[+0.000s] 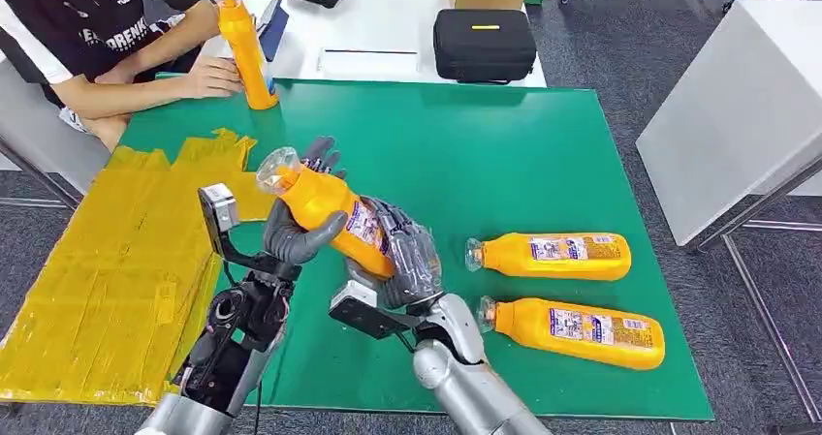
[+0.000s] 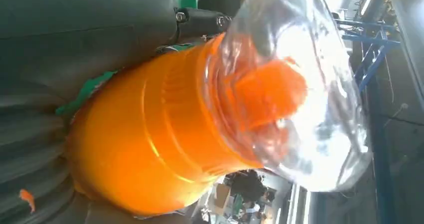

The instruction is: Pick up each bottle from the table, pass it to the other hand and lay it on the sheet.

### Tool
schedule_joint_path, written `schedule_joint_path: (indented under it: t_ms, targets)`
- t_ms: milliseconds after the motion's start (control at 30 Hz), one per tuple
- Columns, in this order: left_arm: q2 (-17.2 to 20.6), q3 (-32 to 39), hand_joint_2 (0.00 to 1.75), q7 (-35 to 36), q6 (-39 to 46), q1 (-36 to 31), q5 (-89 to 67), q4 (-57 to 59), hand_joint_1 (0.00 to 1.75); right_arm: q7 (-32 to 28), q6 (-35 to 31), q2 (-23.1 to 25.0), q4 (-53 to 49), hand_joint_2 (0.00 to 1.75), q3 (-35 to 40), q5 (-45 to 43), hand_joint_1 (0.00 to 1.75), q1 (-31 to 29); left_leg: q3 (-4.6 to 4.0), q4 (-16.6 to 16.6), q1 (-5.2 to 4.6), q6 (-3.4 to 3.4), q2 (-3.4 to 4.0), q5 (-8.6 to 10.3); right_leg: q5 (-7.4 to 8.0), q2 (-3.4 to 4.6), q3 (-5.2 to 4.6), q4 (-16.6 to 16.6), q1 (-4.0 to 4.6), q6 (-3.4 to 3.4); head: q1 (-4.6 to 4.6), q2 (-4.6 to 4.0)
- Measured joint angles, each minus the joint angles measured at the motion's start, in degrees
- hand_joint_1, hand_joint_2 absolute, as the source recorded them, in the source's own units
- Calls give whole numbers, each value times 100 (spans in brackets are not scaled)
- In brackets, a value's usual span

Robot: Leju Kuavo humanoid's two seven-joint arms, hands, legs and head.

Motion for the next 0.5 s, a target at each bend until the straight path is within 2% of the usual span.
schedule_joint_path:
  t_ms: [200,233,267,300,500]
  targets:
    - [0,9,175,39,-13,3,15,15,0,225,35,24,413,175,61,184,175,-214,0,0,0,0,0,0,0,0,0,0,0,0,2,0]
    - [0,9,175,55,-13,4,15,15,59,225,41,31,482,175,70,194,175,-249,0,0,0,0,0,0,0,0,-1,0,0,0,0,0]
    - [0,11,175,57,-13,3,15,15,168,221,48,46,541,175,72,203,175,-281,0,0,0,0,0,0,1,1,-1,0,0,0,0,0]
    - [0,11,175,59,-13,2,15,15,175,212,50,57,605,175,74,203,175,-314,0,0,0,0,0,0,0,1,-1,0,0,0,0,0]
    - [2,46,175,48,-77,3,77,20,175,87,22,85,876,175,70,170,175,-435,0,0,0,0,0,1,0,0,-1,0,0,0,0,0]
